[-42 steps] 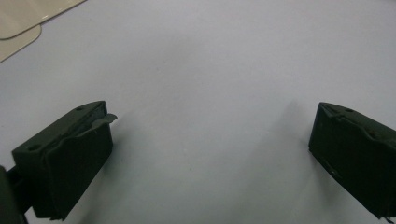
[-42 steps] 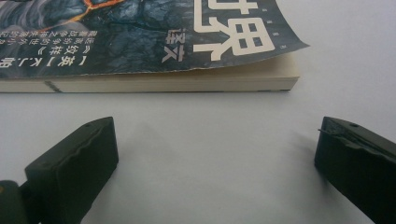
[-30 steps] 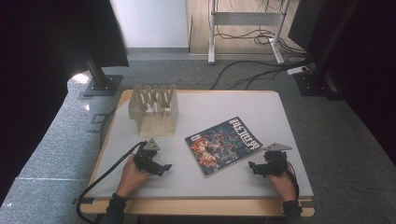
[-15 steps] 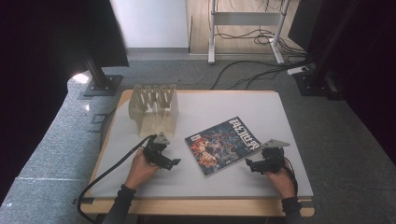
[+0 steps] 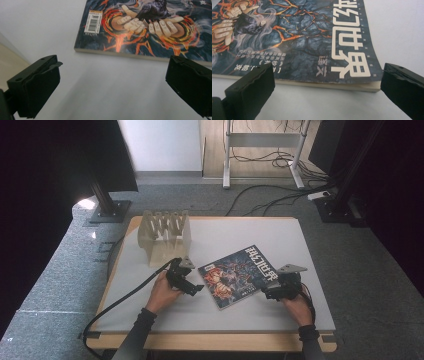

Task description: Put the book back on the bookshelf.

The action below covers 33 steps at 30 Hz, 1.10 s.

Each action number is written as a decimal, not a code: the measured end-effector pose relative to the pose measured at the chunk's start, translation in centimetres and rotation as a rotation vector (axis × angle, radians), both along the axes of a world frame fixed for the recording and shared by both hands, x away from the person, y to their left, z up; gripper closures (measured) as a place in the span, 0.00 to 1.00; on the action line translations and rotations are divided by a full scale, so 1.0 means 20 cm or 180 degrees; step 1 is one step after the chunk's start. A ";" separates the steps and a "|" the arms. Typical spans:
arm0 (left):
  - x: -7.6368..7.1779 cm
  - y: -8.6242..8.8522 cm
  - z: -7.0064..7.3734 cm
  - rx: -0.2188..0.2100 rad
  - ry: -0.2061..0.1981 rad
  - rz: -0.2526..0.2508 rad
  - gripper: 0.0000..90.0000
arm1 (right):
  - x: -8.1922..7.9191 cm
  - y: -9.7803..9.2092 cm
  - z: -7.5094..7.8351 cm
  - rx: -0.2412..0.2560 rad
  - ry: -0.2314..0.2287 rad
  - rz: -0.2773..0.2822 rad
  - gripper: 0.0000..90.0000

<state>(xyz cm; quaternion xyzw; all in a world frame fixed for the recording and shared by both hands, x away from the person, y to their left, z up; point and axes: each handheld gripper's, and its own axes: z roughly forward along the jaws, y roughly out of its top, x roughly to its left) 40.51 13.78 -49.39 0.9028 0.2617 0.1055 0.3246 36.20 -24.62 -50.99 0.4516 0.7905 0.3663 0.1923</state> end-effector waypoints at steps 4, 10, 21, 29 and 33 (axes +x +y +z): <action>0.05 -0.07 0.01 0.0004 -0.0002 -0.0051 0.00 | 0.02 0.01 0.00 0.0003 -0.0013 0.0008 0.00; 0.10 -0.12 0.02 -0.0042 0.0014 -0.0061 0.00 | 0.07 0.02 0.00 -0.0044 0.0003 0.0017 0.00; 0.21 -0.25 -0.02 -0.0097 0.0056 -0.0154 0.00 | 0.18 0.01 -0.06 -0.0070 0.0114 -0.0014 0.00; 0.29 -0.27 -0.10 -0.0075 0.0160 -0.0178 0.00 | 0.24 -0.01 -0.10 0.0028 0.0168 0.0017 0.00; 0.31 -0.26 -0.13 -0.0124 0.0280 -0.0219 0.00 | 0.24 0.00 -0.11 0.0112 0.0202 0.0046 0.00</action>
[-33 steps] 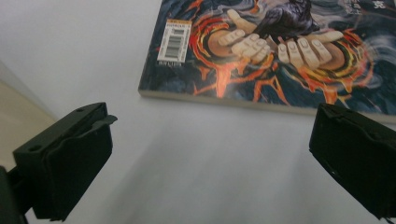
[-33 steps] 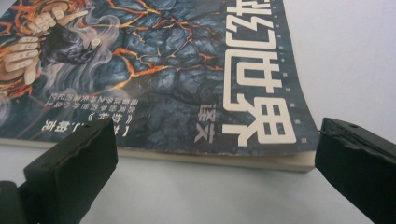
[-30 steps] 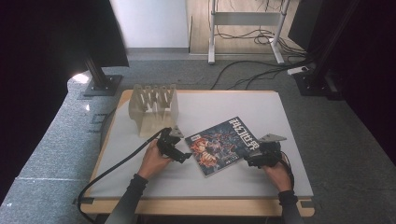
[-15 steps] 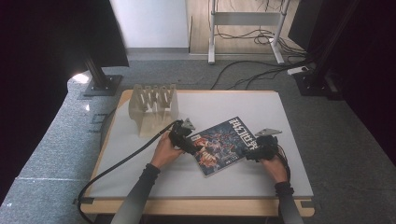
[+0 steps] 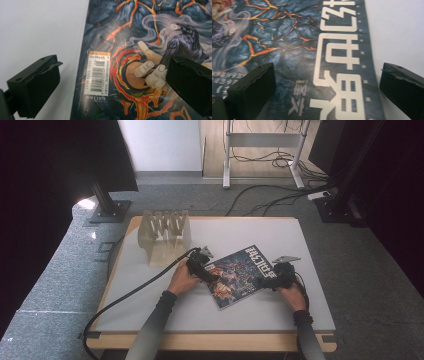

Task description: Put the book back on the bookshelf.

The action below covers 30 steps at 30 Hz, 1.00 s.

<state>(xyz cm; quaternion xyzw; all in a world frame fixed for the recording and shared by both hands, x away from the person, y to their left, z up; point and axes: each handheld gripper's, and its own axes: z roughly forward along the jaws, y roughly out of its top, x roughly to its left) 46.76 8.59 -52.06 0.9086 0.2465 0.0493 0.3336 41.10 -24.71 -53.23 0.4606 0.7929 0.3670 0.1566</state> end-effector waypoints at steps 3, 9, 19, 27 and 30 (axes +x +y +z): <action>0.00 0.00 -0.01 -0.0050 0.0059 -0.0049 0.00 | 0.00 0.00 0.00 0.0037 0.0010 0.0039 0.02; -0.07 -0.01 -0.01 0.0007 0.0077 -0.0110 0.00 | -0.02 0.01 0.00 0.0051 0.0013 0.0065 0.03; -0.21 0.07 -0.01 -0.0056 0.0045 -0.0081 0.00 | -0.13 0.07 -0.01 0.0032 -0.0002 0.0151 0.02; -0.37 0.17 -0.01 -0.0051 0.0037 -0.0068 0.00 | -0.28 0.16 -0.01 0.0042 -0.0046 0.0251 0.01; -0.42 0.20 -0.02 -0.0072 0.0030 -0.0087 0.00 | -0.31 0.17 -0.01 0.0038 -0.0051 0.0276 0.01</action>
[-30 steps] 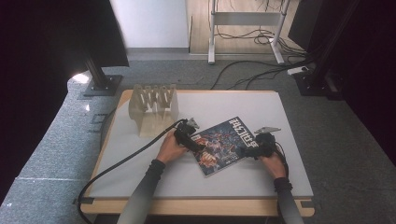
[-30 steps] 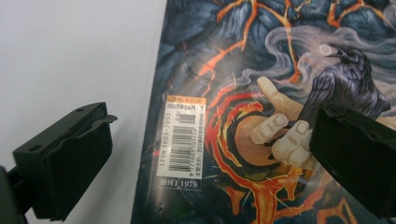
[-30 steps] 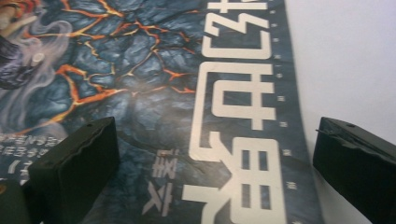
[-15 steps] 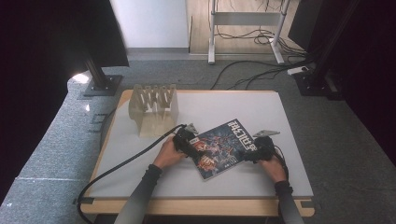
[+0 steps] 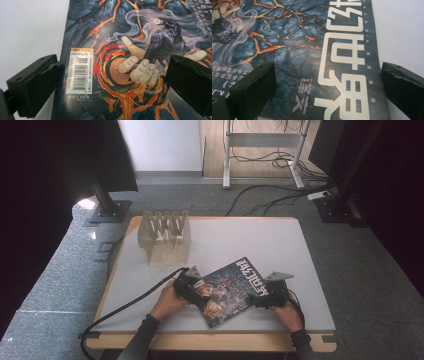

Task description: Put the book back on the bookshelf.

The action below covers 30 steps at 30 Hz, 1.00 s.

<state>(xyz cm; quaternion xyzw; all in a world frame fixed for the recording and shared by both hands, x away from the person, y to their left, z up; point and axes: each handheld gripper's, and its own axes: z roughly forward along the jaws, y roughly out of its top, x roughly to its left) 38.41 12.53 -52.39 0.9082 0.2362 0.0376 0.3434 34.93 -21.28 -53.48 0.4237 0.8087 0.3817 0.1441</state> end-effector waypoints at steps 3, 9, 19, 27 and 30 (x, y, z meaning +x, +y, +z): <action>-0.04 0.01 0.00 -0.0009 -0.0004 -0.0001 0.00 | -0.05 0.00 0.01 -0.0059 -0.0030 0.0028 0.02; -0.10 0.01 0.00 -0.0010 -0.0017 0.0006 0.00 | -0.16 -0.11 0.03 -0.0140 -0.0123 -0.0034 0.04; -0.22 0.00 0.01 0.0074 0.0010 -0.0081 0.00 | -0.16 -0.12 0.01 -0.0280 -0.0072 -0.0008 0.01; -0.19 0.07 0.07 0.0172 -0.0036 -0.0099 0.00 | -0.10 -0.12 0.00 -0.0311 -0.0070 -0.0110 0.00; -0.14 0.15 0.10 0.0170 -0.0162 0.0104 0.00 | -0.07 -0.11 0.01 -0.0338 -0.0059 -0.0141 0.00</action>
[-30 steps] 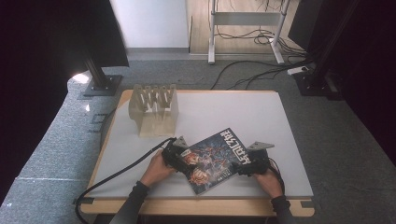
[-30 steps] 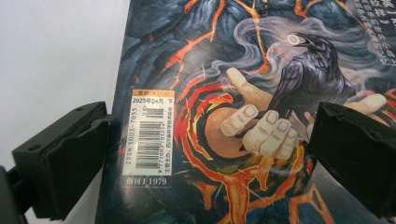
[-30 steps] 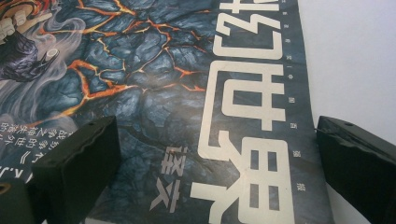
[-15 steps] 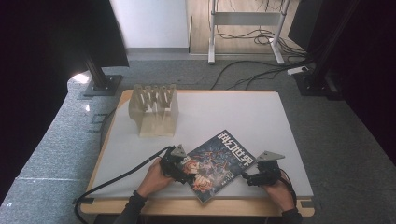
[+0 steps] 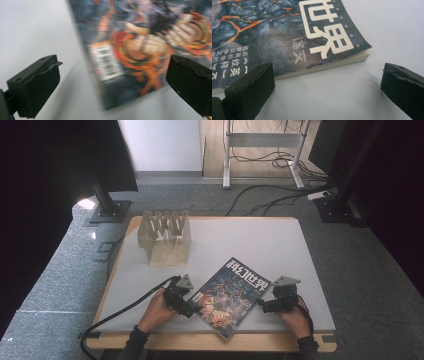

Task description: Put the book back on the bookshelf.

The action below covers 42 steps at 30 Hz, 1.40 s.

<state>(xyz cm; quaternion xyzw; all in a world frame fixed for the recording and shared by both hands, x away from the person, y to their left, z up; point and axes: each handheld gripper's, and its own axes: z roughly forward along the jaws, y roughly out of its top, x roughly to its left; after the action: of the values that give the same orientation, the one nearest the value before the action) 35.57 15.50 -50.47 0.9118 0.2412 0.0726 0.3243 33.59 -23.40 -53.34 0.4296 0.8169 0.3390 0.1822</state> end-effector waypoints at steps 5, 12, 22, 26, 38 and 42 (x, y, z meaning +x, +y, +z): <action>0.10 0.12 0.00 -0.0046 -0.0126 0.0349 0.00 | 0.07 0.02 0.01 -0.0074 0.0002 -0.0041 0.00; 0.20 0.12 -0.10 0.0040 -0.0056 0.0482 0.00 | 0.17 0.06 0.02 -0.0103 0.0044 -0.0087 0.00; 0.14 0.10 -0.11 -0.0014 -0.0085 0.0405 0.00 | 0.32 0.12 0.03 -0.0143 0.0063 -0.0115 0.01; 0.08 0.08 -0.11 -0.0027 -0.0093 0.0361 0.00 | 0.37 0.13 0.03 -0.0128 0.0115 -0.0154 0.00; -0.02 -0.02 -0.12 -0.0062 -0.0114 0.0131 0.00 | 0.52 0.20 0.03 -0.0126 0.0108 -0.0327 0.08; -0.05 -0.07 -0.12 -0.0069 -0.0109 0.0091 0.00 | 0.56 0.23 0.03 -0.0065 0.0094 -0.0365 0.11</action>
<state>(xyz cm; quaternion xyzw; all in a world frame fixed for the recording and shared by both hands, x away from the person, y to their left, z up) 34.47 14.09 -52.87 0.9033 0.2494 0.0901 0.3371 44.83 -18.72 -52.79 0.4789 0.7969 0.3133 0.1937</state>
